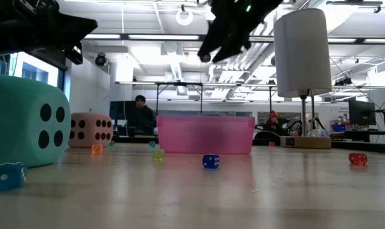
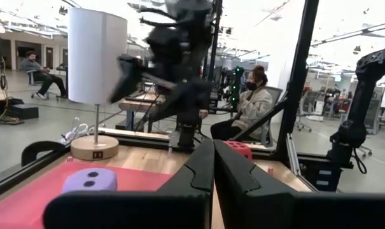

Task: Pick & Place Dice
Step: Put the small red die into the red bin

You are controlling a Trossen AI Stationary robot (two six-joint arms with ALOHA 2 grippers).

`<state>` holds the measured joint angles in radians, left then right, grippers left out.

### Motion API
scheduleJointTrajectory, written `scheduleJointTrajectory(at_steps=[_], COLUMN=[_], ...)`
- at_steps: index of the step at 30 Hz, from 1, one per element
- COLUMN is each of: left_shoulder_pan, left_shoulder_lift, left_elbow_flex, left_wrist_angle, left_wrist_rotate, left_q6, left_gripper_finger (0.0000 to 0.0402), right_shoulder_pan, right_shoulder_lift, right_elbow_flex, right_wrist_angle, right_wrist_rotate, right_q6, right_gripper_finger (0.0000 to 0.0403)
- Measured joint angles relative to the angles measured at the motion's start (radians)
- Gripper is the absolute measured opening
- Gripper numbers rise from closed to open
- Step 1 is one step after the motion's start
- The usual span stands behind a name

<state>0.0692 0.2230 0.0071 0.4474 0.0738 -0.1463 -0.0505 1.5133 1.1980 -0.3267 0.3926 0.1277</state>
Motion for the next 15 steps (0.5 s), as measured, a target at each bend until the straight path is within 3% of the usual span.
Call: scheduleJointTrajectory(at_steps=[8, 15], left_shoulder_pan=[0.000, 0.000], left_shoulder_lift=[0.000, 0.001], left_elbow_flex=[0.000, 0.000], left_wrist_angle=[0.002, 0.003], left_wrist_rotate=[0.001, 0.001], left_q6=[-0.030, -0.037], left_gripper_finger=[0.0000, 0.0000], right_shoulder_pan=[0.230, 0.447], right_shoulder_lift=[-0.126, -0.156], right_elbow_flex=[0.001, 0.000], right_wrist_angle=[-0.247, -0.499], right_wrist_rotate=[0.077, 0.336], right_q6=[0.234, 0.508], right_gripper_finger=[0.0398, 0.0398])
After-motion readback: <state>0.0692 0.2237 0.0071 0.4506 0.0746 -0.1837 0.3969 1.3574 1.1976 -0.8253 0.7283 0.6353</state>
